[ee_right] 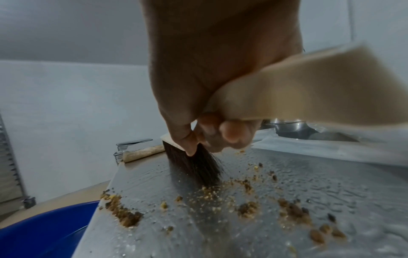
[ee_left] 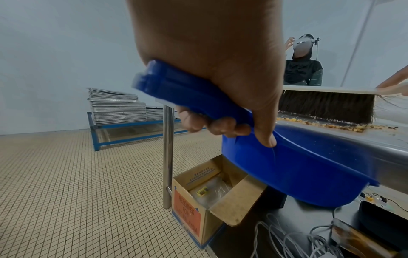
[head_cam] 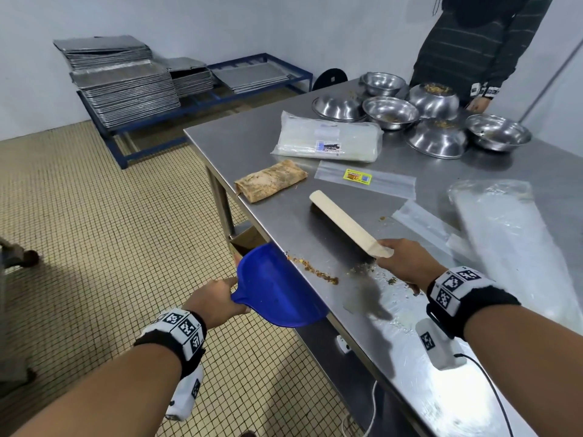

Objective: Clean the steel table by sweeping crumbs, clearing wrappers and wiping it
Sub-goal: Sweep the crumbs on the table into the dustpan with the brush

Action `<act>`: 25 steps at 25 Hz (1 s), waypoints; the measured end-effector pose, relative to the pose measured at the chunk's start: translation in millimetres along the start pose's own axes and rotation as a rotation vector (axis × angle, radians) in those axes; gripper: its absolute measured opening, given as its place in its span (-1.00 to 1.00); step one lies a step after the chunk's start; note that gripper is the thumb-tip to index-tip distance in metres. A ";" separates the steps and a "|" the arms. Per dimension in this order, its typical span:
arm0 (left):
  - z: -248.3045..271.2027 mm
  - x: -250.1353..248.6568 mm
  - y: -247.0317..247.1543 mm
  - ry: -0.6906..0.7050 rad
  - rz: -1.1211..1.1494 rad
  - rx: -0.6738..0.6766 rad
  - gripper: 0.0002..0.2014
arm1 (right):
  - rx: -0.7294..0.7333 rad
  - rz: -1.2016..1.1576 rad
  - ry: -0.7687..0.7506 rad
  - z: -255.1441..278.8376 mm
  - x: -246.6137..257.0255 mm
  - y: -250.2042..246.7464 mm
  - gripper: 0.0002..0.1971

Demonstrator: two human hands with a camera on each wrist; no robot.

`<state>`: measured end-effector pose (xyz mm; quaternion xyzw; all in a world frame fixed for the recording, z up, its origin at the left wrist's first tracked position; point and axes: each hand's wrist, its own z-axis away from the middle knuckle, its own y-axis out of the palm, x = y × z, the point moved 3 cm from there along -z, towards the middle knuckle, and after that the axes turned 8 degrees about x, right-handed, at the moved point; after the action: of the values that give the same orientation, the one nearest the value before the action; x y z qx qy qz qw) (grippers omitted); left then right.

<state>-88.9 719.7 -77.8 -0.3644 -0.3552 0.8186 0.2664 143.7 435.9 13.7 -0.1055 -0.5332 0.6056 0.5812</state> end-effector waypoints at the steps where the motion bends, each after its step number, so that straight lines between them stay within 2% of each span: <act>1: -0.3 0.3 0.8 -0.002 0.001 0.001 -0.21 | 0.017 0.011 -0.021 0.4 1.9 3.3 -0.52; 6: 0.1 0.2 5.1 -0.013 -0.003 0.002 -0.19 | 0.116 0.113 -0.166 -0.1 14.7 24.1 -0.51; 11: 10.1 -8.2 11.5 -0.017 -0.013 -0.018 -0.22 | 0.227 0.068 -0.275 16.2 29.7 44.4 -0.54; 16: 22.9 -18.4 21.7 -0.042 -0.030 -0.037 -0.27 | 0.315 0.050 -0.320 26.0 33.3 62.6 -0.54; 20: 34.6 -27.2 30.9 -0.056 -0.018 -0.062 -0.29 | 0.405 0.038 -0.292 26.6 26.8 74.9 -0.49; 22: 39.4 -30.7 36.3 -0.064 0.003 -0.059 -0.29 | 0.400 0.023 -0.284 26.7 21.1 72.7 -0.48; 25: 45.3 -36.0 42.9 -0.062 0.010 -0.059 -0.25 | 0.318 -0.041 -0.247 30.3 6.7 52.7 -0.49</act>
<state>-110.7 651.2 -74.6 -0.3484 -0.3854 0.8199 0.2403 87.9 438.3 -11.1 0.0735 -0.5003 0.6784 0.5330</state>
